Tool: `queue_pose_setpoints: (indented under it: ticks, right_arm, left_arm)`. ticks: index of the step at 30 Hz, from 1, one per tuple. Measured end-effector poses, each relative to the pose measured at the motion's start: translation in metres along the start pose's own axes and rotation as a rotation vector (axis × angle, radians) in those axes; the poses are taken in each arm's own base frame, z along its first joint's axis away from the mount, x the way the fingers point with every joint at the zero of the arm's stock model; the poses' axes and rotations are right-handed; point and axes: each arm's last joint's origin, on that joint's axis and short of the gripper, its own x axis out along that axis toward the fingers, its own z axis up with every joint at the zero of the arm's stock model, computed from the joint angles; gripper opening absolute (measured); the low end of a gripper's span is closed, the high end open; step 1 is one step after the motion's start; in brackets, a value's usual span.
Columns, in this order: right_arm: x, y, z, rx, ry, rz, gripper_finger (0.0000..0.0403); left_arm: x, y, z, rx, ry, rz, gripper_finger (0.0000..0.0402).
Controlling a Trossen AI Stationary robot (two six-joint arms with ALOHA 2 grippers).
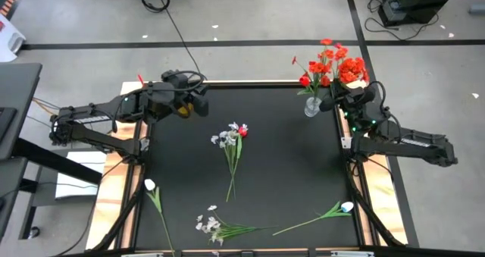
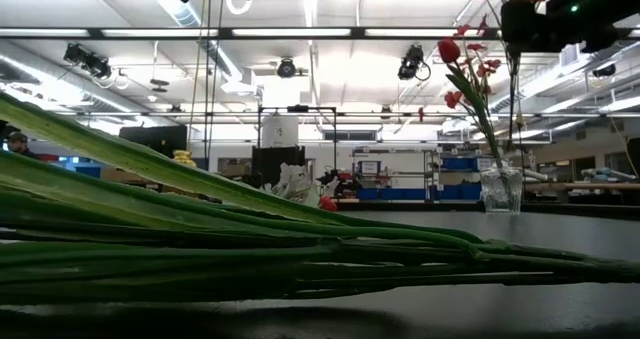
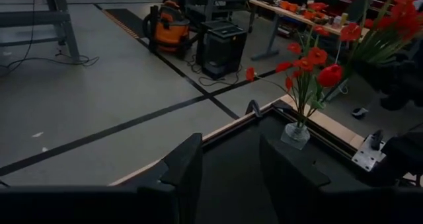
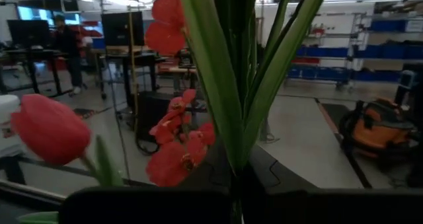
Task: Sort flowers into vase by color
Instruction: Put the red flower into the transparent vase
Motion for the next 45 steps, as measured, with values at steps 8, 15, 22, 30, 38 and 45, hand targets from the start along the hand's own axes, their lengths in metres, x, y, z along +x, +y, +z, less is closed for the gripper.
queue_pose_setpoints:
  ticks: [8,15,22,30,38,45]
  right_arm:
    - [0.008,0.009,-0.024,-0.005,0.065,0.028,0.0012]
    - [0.014,0.010,-0.037,-0.034,0.099,0.009,0.0012]
    - [0.017,0.008,-0.060,-0.026,0.150,-0.007,0.0013]
    - [0.019,0.004,-0.080,0.001,0.196,-0.011,0.0017]
    - [0.021,0.003,-0.078,0.048,0.186,-0.012,0.0051]
    - [0.021,0.003,-0.080,0.099,0.203,-0.010,0.0105]
  left_arm:
    - [0.003,0.004,0.001,-0.005,-0.004,0.020,0.0155]
    - [0.003,0.004,0.001,-0.003,-0.002,0.021,0.0155]
    - [0.003,0.005,-0.001,0.013,0.017,0.029,0.0155]
    - [0.003,0.005,-0.002,0.020,0.033,0.018,0.0155]
    - [0.003,0.005,-0.002,0.021,0.036,0.016,0.0155]
    - [0.002,0.004,-0.005,0.029,0.070,-0.025,0.0155]
